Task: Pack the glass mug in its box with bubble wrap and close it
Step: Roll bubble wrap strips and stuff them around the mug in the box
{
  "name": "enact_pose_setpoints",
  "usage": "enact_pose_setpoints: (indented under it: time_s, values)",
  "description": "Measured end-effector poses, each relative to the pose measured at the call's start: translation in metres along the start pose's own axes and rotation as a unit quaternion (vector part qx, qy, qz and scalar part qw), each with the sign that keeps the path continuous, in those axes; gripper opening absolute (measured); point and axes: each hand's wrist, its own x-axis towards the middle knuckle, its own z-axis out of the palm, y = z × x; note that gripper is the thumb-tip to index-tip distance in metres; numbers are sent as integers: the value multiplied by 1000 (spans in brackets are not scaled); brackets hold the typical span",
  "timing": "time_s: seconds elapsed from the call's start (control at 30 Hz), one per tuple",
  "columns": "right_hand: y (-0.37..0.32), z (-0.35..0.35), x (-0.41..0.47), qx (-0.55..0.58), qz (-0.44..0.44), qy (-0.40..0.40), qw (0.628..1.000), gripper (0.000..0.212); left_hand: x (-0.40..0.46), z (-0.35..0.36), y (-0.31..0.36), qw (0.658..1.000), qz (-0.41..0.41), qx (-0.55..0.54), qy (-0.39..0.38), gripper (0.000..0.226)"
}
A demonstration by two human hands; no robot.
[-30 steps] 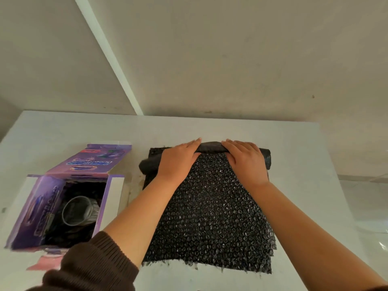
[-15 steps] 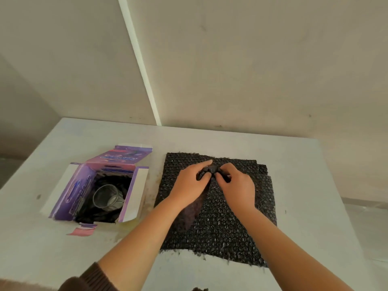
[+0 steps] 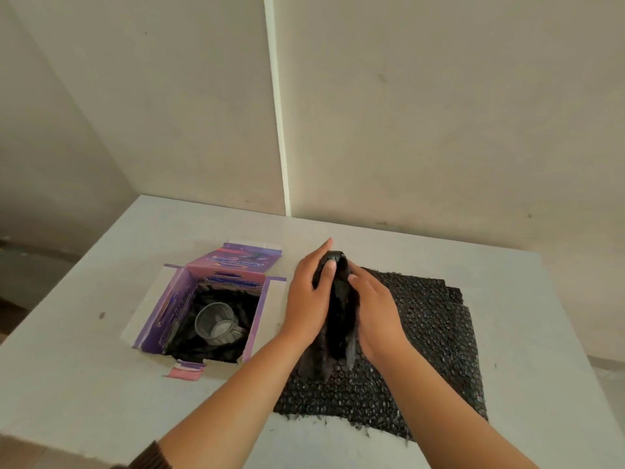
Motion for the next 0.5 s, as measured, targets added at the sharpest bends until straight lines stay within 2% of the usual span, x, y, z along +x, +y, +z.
enact_pose_setpoints:
  time_s: [0.07, 0.17, 0.33, 0.5]
  values:
    - [2, 21, -4, -55, -37, -20, 998, 39, 3, -13, 7, 998, -12, -47, 28, 36]
    - [9, 54, -5, -138, -89, -2, 986, 44, 11, -40, 12, 993, -34, -104, 45, 33]
    - [30, 112, -11, -148, -107, 38, 982, 39, 23, -90, 3, 988, -41, -137, 65, 29]
    - [51, 159, -17, -168, -100, -27, 980, 44, 38, -142, -10, 972, -72, -196, 105, 25]
